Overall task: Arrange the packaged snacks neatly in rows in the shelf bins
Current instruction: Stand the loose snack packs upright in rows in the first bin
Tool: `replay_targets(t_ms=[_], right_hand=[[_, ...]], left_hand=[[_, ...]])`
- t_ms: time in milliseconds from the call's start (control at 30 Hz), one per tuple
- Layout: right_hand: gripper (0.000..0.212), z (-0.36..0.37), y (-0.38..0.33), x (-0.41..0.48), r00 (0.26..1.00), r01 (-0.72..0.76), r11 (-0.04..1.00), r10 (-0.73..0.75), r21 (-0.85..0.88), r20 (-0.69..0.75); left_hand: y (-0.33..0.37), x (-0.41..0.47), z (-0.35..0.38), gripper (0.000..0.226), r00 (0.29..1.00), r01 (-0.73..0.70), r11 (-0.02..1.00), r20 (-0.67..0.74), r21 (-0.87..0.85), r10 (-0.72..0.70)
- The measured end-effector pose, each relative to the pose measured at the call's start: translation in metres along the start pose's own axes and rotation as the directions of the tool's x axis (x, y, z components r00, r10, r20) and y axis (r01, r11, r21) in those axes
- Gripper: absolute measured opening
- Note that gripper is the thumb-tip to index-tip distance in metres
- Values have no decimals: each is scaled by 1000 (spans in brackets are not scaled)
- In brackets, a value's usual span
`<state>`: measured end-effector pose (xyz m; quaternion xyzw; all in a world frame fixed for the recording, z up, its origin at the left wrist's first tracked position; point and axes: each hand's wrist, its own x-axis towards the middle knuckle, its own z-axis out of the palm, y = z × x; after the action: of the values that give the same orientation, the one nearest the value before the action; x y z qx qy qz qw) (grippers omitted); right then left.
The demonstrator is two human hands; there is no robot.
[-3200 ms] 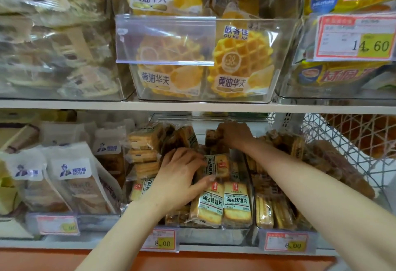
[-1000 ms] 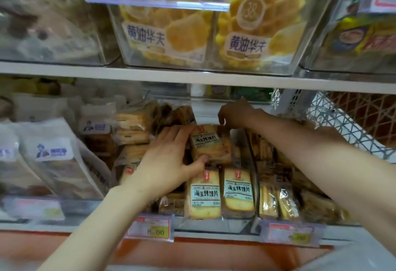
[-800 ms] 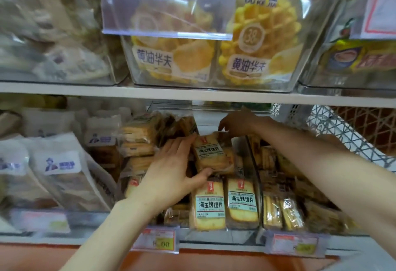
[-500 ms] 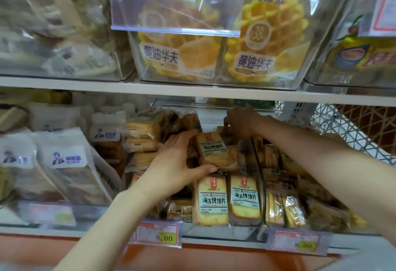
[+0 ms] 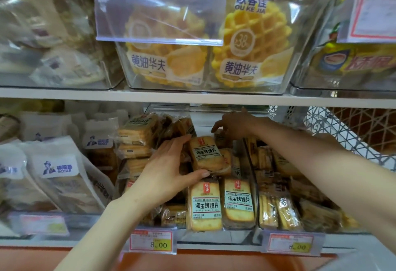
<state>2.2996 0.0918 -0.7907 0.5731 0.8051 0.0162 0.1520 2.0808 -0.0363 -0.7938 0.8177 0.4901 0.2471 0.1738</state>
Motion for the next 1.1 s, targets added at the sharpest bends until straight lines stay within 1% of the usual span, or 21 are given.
replay_targets(t_ms=[67,100,167,233,300,333,400,433,467,500,533,567,600,633,700,767,833,900,933,1000,1100], right_hand=[[38,0,9,-8,992,45,994,-33,99,-121],[40,-1,13,-12,986,63,989,-40,135,-162],[41,-1,20,-20,983,71,972,-30,225,-183],[39,-2,21,-28,983,72,929,-6,362,-181],[35,-8,18,-39,977,104,827,19,552,-214],[35,-13,14,-46,974,145,748,8,648,-227],[41,-22,3,-66,972,232,572,-96,787,-217],[48,-26,-4,-78,967,253,523,-174,814,-188],[58,-27,-12,-88,959,257,520,-240,814,-150],[69,-25,-18,-95,953,265,560,-277,785,-124],[77,-20,-23,-99,951,285,625,-279,727,-133],[82,-16,-28,-102,950,308,692,-261,653,-171],[83,-13,-32,-103,946,325,734,-243,597,-216],[83,-12,-34,-104,940,336,745,-230,575,-251],[77,-13,-35,-101,936,346,730,-222,589,-275],[70,-16,-26,-94,931,342,716,-171,609,-321],[67,-22,-13,-87,949,252,701,-42,667,-313],[72,-26,2,-76,969,86,703,107,706,-224],[73,-25,7,-69,972,20,711,152,702,-181],[67,-20,8,-55,973,-5,781,149,625,-178],[51,-5,2,-34,970,13,937,72,348,-231]], left_hand=[[0,0,0,86,1000,0,1000,7,10,0],[0,0,0,92,1000,3,1000,15,16,-3],[1,1,1,102,1000,10,1000,16,29,-10],[1,2,2,98,1000,12,999,5,34,-12],[1,2,3,86,999,21,1000,-25,16,-20],[0,3,4,82,999,26,1000,-43,2,-26],[0,4,5,79,996,34,999,-77,-39,-37],[0,4,6,77,995,34,997,-93,-64,-40],[1,5,6,75,993,34,995,-106,-90,-43],[2,6,7,74,992,36,993,-114,-116,-49],[3,7,7,74,992,38,989,-118,-140,-55],[3,8,8,75,991,39,987,-119,-159,-58],[4,9,8,76,992,39,984,-115,-172,-60],[4,10,9,75,992,39,983,-108,-181,-60],[5,11,10,74,994,39,980,-94,-197,-58],[7,11,10,77,995,40,980,-79,-193,-56],[7,10,10,77,996,34,990,-79,-140,-45],[5,8,10,70,997,0,999,-79,-47,-3],[3,8,11,65,998,-22,1000,-67,0,22],[-2,7,13,58,997,-53,997,-44,49,56],[-6,7,13,53,996,-70,997,-43,46,72]])
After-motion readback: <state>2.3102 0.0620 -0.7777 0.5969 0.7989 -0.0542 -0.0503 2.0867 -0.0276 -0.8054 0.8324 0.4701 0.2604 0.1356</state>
